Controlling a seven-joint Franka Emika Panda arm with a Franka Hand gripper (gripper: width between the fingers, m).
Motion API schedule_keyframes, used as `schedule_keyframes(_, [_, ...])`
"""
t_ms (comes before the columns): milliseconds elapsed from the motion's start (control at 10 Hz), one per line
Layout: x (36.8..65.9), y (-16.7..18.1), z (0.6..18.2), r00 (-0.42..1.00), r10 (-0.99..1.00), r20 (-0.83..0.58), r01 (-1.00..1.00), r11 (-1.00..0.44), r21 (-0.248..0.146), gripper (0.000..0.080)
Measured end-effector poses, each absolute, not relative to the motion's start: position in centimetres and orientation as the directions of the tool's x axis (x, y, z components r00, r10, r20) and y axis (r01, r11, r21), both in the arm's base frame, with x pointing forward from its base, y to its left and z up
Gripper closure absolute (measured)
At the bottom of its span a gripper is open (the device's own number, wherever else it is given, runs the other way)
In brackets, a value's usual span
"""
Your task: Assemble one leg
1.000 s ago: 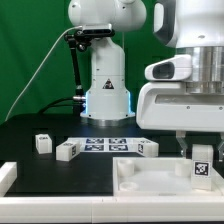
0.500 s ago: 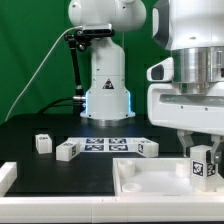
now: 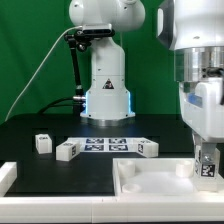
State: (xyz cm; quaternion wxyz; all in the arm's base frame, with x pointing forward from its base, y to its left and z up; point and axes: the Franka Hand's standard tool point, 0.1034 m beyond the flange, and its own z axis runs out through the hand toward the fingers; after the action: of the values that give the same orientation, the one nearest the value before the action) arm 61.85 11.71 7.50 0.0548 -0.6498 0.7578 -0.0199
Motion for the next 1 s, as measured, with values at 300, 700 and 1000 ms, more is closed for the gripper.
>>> schedule_keyframes(300, [61.88, 11.65, 7.52, -0.138, -0.988, -0.068, -0.984, 0.145, -0.102, 0.0432])
schedule_keyframes(700, [61.86, 12.05, 7.64, 0.243, -0.970, -0.031, -0.965, -0.238, -0.108, 0.0156])
schedule_keyframes(1000, [61.70, 12.56, 7.49, 0.566, -0.824, 0.005, -0.819, -0.563, -0.111, 0.0151])
